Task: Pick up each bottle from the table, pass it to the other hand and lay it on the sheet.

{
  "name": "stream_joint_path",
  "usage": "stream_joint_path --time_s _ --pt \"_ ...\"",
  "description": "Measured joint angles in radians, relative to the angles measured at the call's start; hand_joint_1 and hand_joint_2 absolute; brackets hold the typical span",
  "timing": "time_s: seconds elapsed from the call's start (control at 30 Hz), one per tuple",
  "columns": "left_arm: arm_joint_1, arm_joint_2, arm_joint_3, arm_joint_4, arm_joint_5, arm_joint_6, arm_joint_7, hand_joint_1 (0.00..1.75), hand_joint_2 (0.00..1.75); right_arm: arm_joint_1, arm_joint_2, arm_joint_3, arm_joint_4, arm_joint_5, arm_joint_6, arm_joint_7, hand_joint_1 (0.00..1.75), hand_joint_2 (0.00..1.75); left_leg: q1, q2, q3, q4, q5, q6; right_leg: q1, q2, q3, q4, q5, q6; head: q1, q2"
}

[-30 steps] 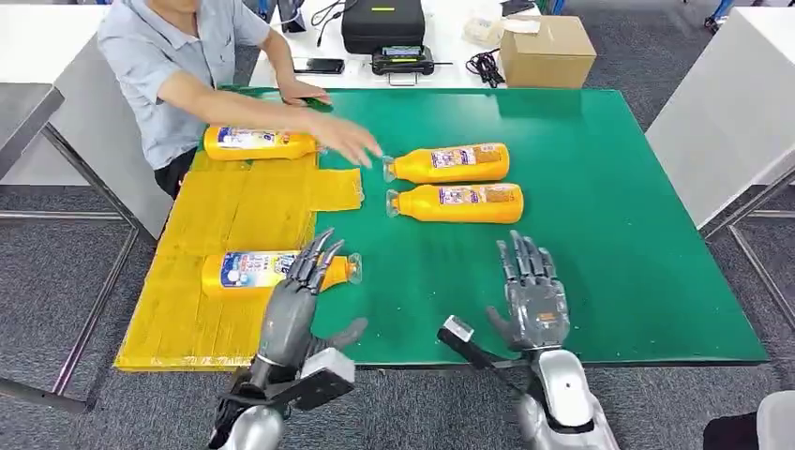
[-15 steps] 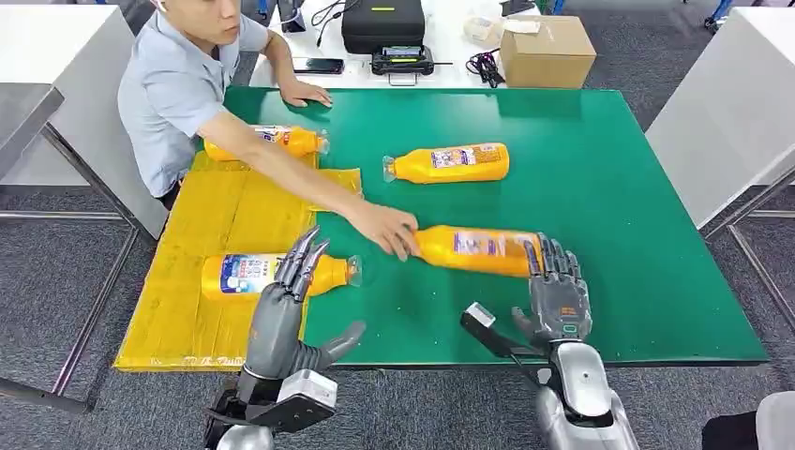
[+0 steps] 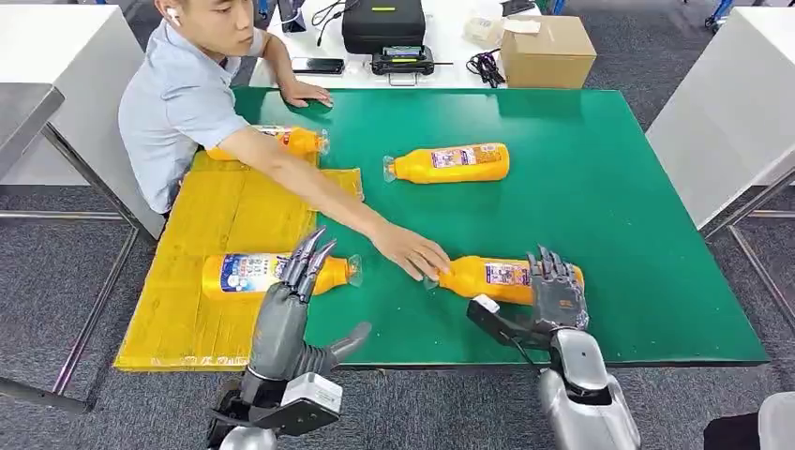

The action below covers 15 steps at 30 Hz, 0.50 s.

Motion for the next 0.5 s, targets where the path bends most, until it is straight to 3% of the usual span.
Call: stream_joint_path --time_s 0.5 --pt "-0.027 -0.003 -0.037 0.022 -0.014 0.001 -0.003 0.00 1.75 -0.109 -0.019 0.001 0.139 -0.022 0.036 0.006 0.00 1.75 0.000 0.001 0.003 0.000 0.000 0.000 0.000 0.000 0.002 0.000 0.000 0.000 0.000 0.000"
